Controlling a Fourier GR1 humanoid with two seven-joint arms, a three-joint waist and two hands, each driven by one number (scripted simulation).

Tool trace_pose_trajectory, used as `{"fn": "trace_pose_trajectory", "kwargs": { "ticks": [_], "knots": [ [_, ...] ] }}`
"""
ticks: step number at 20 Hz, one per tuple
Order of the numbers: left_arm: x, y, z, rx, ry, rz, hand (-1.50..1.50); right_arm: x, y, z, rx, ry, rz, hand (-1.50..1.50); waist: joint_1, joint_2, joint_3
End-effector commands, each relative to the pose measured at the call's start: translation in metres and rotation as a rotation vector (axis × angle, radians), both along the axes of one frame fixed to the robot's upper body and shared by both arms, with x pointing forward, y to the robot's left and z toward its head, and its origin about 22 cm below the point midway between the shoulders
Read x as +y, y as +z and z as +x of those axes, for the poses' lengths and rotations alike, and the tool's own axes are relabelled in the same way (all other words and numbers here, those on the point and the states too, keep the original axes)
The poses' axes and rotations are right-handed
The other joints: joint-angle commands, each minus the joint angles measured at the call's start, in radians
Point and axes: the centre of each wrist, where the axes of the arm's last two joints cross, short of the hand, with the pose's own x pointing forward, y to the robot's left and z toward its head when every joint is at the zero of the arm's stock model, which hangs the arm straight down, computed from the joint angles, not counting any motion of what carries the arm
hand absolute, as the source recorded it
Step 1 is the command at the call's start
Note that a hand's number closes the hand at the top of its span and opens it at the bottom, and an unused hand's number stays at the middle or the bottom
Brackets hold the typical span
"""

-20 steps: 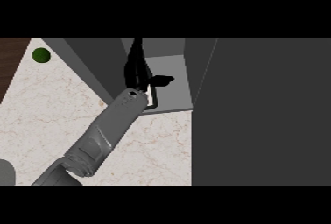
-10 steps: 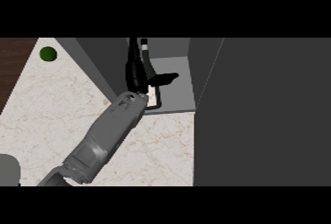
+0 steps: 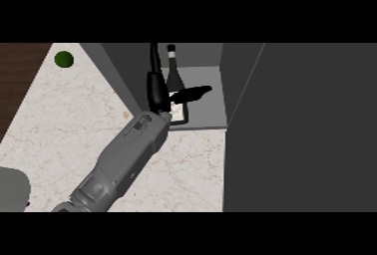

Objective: Pick up the wine, place it into the cabinet and close the cabinet

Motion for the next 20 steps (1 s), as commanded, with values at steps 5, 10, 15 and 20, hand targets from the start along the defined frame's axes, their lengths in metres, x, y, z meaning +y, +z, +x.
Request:
{"fn": "trace_pose_trajectory", "kwargs": {
  "ticks": [5, 10, 15, 20],
  "knots": [
    [-0.013, -0.007, -0.038, -0.027, -0.133, -0.054, -1.5, 0.01, 0.041, -0.023, -0.057, -0.043, -0.019, -1.5, 0.042, -0.011, 0.001],
    [-0.007, -0.003, -0.065, -0.055, -0.231, -0.121, -1.5, 0.007, 0.034, -0.011, -0.06, -0.045, -0.046, -1.5, 0.052, -0.012, 0.001],
    [-0.009, 0.005, -0.105, -0.067, -0.256, -0.181, -1.5, 0.013, 0.042, -0.02, -0.044, -0.06, -0.05, -1.5, 0.051, -0.013, 0.001],
    [0.024, 0.022, -0.117, -0.077, -0.275, -0.168, -1.5, 0.005, 0.037, -0.024, -0.059, -0.071, -0.062, -1.5, 0.036, -0.009, 0.002]
  ]
}}
